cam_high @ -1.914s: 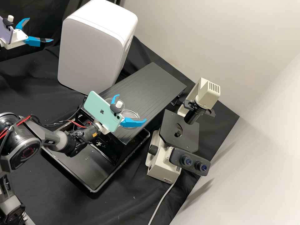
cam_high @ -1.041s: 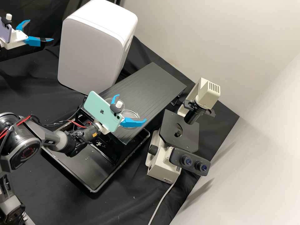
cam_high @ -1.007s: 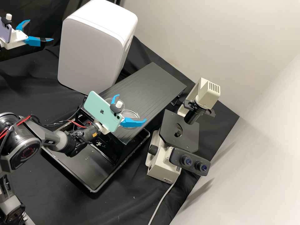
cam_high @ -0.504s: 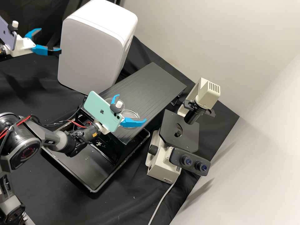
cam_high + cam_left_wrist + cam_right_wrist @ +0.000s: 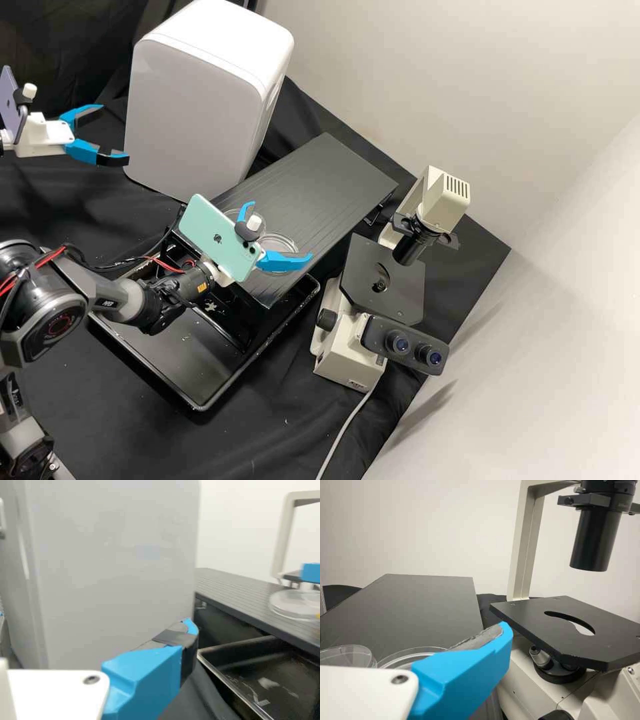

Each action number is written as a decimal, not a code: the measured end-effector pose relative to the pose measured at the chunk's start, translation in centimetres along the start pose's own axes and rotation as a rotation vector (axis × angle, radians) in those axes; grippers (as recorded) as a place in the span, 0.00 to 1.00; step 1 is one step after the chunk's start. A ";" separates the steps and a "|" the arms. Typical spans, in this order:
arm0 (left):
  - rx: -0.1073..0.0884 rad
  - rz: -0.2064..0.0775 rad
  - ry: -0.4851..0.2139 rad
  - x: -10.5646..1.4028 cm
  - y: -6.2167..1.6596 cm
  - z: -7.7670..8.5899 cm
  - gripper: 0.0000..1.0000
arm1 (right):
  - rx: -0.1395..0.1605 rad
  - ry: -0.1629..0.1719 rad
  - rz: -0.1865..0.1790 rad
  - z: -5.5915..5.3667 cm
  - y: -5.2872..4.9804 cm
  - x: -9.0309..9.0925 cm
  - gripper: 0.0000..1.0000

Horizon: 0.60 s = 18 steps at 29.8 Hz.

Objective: Place the lid on the petri dish

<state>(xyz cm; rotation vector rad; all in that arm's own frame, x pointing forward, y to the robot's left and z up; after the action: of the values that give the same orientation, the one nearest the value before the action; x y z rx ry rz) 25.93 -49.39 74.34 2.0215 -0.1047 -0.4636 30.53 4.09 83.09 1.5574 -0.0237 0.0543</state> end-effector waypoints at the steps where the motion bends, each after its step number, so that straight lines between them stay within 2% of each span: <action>1: -0.001 0.000 -0.010 -0.2 -0.11 0.1 1.00 | 0.000 0.000 0.000 0.0 0.0 0.0 1.00; 5: 0.008 0.006 -0.048 -0.8 -0.31 0.4 1.00 | 0.000 0.000 0.000 0.0 0.0 0.0 1.00; 10: 0.018 -0.018 -0.076 -1.8 -0.64 0.8 1.00 | 0.000 0.000 0.000 0.0 0.0 0.0 1.00; 18: 0.020 -0.069 -0.134 -2.8 -1.72 2.2 1.00 | 0.000 0.000 0.000 0.0 0.0 0.0 1.00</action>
<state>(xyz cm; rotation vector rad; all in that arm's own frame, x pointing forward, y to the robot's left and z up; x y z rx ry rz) 22.32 -49.65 72.73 2.0170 -0.1224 -0.6437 30.53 4.09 83.09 1.5574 -0.0237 0.0543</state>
